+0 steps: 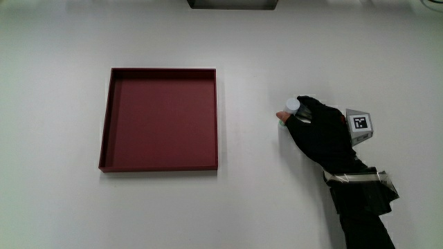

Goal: Place glue stick

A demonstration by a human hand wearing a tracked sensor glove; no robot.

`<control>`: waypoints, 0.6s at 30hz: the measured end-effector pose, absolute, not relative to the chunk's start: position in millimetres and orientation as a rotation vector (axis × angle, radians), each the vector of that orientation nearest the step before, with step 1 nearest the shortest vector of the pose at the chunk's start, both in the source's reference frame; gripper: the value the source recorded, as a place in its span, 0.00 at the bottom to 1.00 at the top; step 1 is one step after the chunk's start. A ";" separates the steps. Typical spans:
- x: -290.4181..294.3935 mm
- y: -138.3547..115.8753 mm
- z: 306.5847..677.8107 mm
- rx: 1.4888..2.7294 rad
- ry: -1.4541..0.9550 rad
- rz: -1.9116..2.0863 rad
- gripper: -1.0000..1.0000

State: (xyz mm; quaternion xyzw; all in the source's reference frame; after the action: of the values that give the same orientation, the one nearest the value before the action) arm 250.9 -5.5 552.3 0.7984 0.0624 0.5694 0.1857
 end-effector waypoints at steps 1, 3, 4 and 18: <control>251.1 -4.8 553.9 2.241 0.190 1.598 0.50; 252.1 -3.3 558.0 2.216 0.198 1.625 0.50; 253.2 -2.6 559.6 2.211 0.213 1.628 0.50; 255.8 0.1 564.3 2.175 0.221 1.678 0.47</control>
State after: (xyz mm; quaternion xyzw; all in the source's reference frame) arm 255.8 0.1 564.3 0.7746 0.0785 0.5976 0.1914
